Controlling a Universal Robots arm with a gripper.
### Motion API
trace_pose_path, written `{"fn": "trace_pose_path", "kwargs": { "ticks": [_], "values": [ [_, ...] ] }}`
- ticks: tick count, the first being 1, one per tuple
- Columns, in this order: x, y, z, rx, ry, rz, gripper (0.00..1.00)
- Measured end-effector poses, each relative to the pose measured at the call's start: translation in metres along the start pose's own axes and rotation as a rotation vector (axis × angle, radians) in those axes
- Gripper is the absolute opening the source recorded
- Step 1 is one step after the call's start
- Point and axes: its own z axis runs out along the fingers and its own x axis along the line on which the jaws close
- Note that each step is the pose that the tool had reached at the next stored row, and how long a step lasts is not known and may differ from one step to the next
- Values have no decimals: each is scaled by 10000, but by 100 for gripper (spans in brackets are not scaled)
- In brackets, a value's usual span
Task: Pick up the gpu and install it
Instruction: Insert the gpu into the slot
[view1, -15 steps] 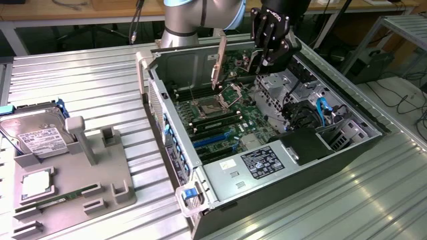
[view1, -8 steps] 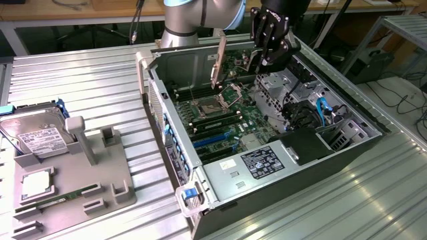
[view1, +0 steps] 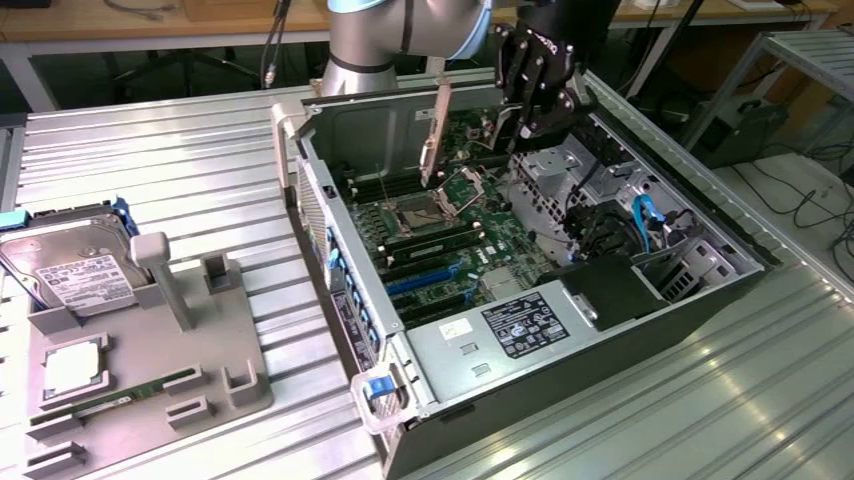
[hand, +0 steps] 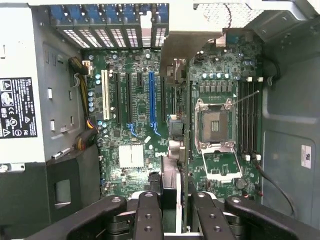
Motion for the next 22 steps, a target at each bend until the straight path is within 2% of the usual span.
{"fn": "trace_pose_path", "kwargs": {
  "ticks": [3, 5, 10, 14, 22],
  "values": [
    [2, 48, 16, 2, -19, 1, 28],
    [3, 49, 37, 3, -21, 1, 28],
    [8, 52, 162, 1, -21, -28, 28],
    [11, 53, 204, 2, -29, -47, 28],
    [17, 75, 324, 49, -33, -86, 28]
  ]
}}
